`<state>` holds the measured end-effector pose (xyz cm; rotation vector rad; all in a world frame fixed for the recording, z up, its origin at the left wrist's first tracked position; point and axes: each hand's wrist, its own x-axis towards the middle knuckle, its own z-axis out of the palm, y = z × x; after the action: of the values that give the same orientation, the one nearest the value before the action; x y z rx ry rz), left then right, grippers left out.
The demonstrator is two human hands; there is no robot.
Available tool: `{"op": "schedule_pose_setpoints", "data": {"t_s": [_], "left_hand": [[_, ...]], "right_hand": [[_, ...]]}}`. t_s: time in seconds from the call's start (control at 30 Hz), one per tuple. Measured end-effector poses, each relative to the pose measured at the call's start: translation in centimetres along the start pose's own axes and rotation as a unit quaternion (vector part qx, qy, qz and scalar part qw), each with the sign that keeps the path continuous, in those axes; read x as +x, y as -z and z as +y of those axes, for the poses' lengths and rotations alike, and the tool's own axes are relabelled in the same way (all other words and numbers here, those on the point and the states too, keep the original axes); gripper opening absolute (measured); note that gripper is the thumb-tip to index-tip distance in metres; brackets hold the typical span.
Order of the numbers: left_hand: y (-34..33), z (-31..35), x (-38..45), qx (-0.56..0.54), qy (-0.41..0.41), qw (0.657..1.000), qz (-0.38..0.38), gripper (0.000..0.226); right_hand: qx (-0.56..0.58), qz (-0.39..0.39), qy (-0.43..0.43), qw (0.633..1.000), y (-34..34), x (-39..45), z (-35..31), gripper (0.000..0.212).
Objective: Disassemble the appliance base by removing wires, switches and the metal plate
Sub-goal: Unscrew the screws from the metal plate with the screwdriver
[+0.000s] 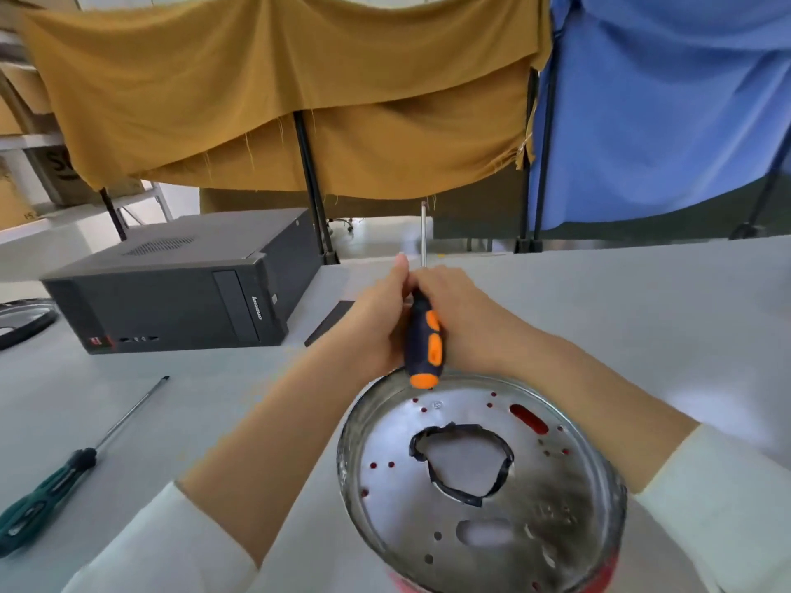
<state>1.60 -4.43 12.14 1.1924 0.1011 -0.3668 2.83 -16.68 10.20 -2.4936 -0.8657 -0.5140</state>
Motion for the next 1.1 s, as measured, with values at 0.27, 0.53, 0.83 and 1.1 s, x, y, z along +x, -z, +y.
{"op": "schedule_pose_setpoints", "data": {"t_s": [0.27, 0.53, 0.83, 1.1], "left_hand": [[-0.9, -2.4, -2.9, -0.130, -0.011, 0.988, 0.082, 0.029], [-1.8, -3.2, -2.6, 0.141, -0.095, 0.982, 0.085, 0.041], [5.3, -5.5, -2.4, 0.586, -0.114, 0.801, 0.041, 0.044], [6.3, -6.0, -1.8, 0.540, -0.122, 0.828, 0.087, 0.036]], "right_hand": [[0.220, -0.014, -0.278, 0.935, 0.9, -2.0, -3.4, 0.063], [0.312, -0.001, -0.273, 0.910, 1.2, -5.2, -3.4, 0.028], [0.069, 0.159, -0.427, 0.887, 3.0, -13.4, 8.4, 0.026], [-0.098, 0.044, -0.501, 0.859, -0.2, -16.5, 12.6, 0.035]]}}
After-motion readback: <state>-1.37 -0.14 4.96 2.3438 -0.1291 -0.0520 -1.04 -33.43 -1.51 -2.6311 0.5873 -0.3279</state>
